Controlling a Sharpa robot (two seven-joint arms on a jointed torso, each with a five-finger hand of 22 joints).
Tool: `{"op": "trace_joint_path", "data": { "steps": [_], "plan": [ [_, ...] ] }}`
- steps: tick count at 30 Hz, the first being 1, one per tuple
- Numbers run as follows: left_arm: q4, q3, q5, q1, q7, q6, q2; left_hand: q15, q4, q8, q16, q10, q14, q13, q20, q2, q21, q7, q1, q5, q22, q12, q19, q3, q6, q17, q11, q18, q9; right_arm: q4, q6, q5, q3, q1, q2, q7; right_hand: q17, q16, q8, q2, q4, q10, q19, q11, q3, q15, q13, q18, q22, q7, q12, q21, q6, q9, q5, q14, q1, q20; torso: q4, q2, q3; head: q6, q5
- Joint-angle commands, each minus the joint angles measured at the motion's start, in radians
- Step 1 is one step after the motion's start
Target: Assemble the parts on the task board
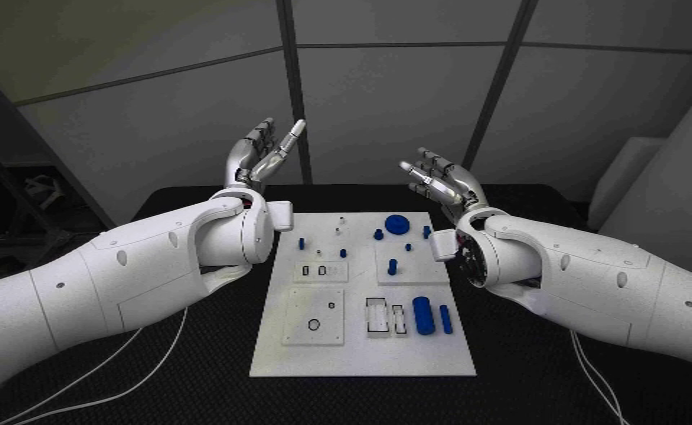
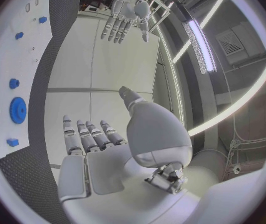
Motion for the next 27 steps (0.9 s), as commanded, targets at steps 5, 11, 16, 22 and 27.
{"op": "trace_joint_path", "data": {
  "steps": [5, 11, 16, 22, 27],
  "plan": [
    [-0.001, 0.001, 0.014, 0.002, 0.042, 0.039, 0.002, 0.019, 0.016, 0.009, 0.010, 0.031, 0.024, 0.005, 0.020, 0.003, 0.006, 0.054, 0.060, 0.011, 0.003, 0.009, 0.005, 0.007, 0.027, 0.005, 0.028, -0.027, 0.004, -0.039, 0.199, -0.138, 0.008, 0.010, 0.020, -0.111, 0.032, 0.079, 0.066, 0.006, -0.084, 0.447, 0.227, 0.020, 0.041, 0.014, 0.037, 0.042, 0.047, 0.145, 0.087, 0.095, 0.322, 0.036, 0.002, 0.427, 0.159, 0.011, -0.0003, 0.000, -0.0002, 0.000, 0.000],
    [0.010, 0.000, 0.017, 0.001, 0.039, 0.075, -0.043, 0.042, 0.013, 0.029, 0.043, 0.163, 0.177, 0.018, 0.023, 0.049, 0.035, 0.104, 0.098, 0.000, 0.020, 0.031, 0.072, 0.043, 0.130, 0.022, 0.083, -0.045, 0.017, -0.077, 0.104, -0.461, 0.009, 0.011, -0.009, -0.045, 0.035, 0.108, 0.108, -0.017, -0.131, 0.710, 0.367, -0.027, 0.091, -0.034, 0.035, 0.090, 0.068, 0.110, 0.117, 0.161, 0.640, 0.048, -0.004, 0.678, 0.198, 0.012, -0.0003, 0.010, 0.0016, -0.004, 0.001],
    [0.037, 0.000, -0.005, 0.001, 0.034, 0.101, -0.076, 0.048, -0.004, 0.091, 0.140, 0.541, 0.561, 0.047, 0.023, 0.097, 0.201, 0.131, 0.150, -0.009, 0.105, 0.104, 0.448, 0.069, 0.411, 0.056, 0.106, -0.054, 0.046, -0.083, 0.109, -0.606, 0.009, 0.015, -0.018, -0.063, 0.040, 0.110, 0.102, -0.052, -0.145, 0.818, 0.450, -0.057, 0.159, -0.065, 0.036, 0.100, 0.080, 0.089, 0.095, 0.210, 0.740, 0.043, -0.017, 0.794, 0.193, -0.011, 0.0005, 0.024, 0.0030, 0.000, 0.002],
    [0.083, 0.000, -0.052, 0.000, 0.009, 0.146, -0.115, -0.010, -0.064, 0.131, 0.193, 0.758, 0.786, 0.044, -0.001, 0.119, 0.315, 0.106, 0.192, -0.013, 0.143, 0.139, 0.699, 0.063, 0.673, 0.070, 0.061, -0.016, 0.055, -0.099, 0.144, -0.789, 0.009, 0.038, -0.020, -0.117, 0.050, 0.112, 0.096, -0.087, -0.149, 0.891, 0.498, -0.074, 0.211, -0.092, 0.037, 0.100, 0.091, 0.073, 0.070, 0.247, 0.792, 0.044, -0.019, 0.882, 0.184, -0.035, 0.0032, 0.043, 0.0047, 0.005, -0.004],
    [0.141, 0.000, -0.088, -0.002, -0.015, 0.184, -0.156, -0.040, -0.109, 0.125, 0.199, 0.836, 0.887, 0.043, -0.028, 0.131, 0.344, 0.087, 0.212, -0.016, 0.148, 0.134, 0.784, 0.059, 0.741, 0.088, 0.036, -0.014, 0.046, -0.121, 0.209, -0.976, 0.009, 0.077, -0.012, -0.204, 0.076, 0.143, 0.091, -0.121, -0.144, 0.938, 0.567, -0.093, 0.208, -0.125, 0.040, 0.100, 0.116, 0.058, 0.056, 0.304, 0.819, 0.045, -0.007, 0.983, 0.171, -0.069, 0.0036, 0.066, 0.0035, 0.016, -0.010]
  ]
}}
